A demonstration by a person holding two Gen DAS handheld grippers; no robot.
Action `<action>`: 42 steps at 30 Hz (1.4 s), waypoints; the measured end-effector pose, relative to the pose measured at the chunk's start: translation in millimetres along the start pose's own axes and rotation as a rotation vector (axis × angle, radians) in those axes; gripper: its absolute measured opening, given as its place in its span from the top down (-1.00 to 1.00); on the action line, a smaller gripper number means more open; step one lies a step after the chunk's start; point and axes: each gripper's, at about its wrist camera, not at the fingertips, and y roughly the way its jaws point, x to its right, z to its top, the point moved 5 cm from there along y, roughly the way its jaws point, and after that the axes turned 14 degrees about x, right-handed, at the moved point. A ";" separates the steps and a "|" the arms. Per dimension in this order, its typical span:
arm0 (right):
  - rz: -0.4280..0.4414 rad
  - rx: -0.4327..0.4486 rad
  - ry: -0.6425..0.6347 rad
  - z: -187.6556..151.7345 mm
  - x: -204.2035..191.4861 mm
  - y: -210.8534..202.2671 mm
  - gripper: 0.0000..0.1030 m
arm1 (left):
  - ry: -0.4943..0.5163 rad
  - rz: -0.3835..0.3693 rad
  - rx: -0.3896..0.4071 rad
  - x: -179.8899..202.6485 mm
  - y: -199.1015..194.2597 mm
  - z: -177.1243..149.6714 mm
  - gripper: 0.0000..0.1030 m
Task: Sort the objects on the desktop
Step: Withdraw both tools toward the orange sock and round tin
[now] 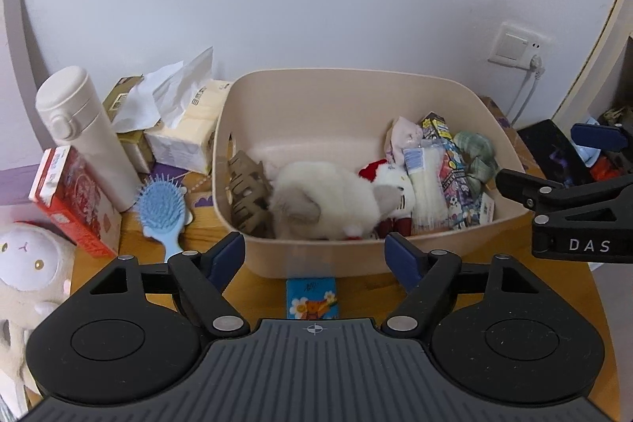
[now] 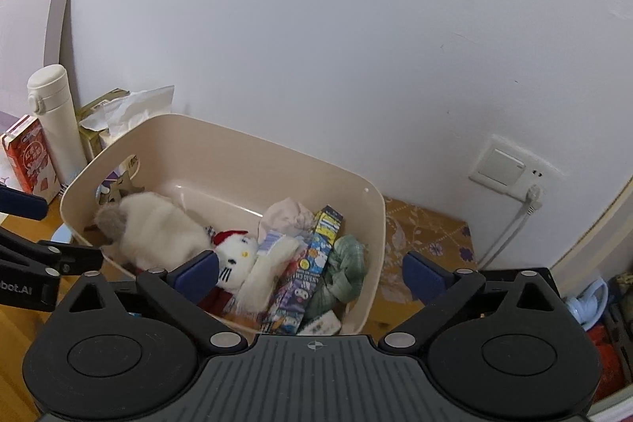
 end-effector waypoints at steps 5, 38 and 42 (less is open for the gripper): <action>-0.017 -0.005 0.005 -3.6 -1.6 -13.2 -1.00 | -0.002 -0.006 -0.014 -4.3 -10.6 -12.6 -0.53; 0.097 -0.297 -0.066 -127.2 -41.4 -29.8 -1.00 | 0.024 -0.096 -0.320 45.3 -19.9 -137.9 -0.54; 0.130 -0.323 -0.049 -141.2 -43.5 -23.1 -1.00 | 0.026 -0.091 -0.343 46.7 -10.1 -145.2 -0.54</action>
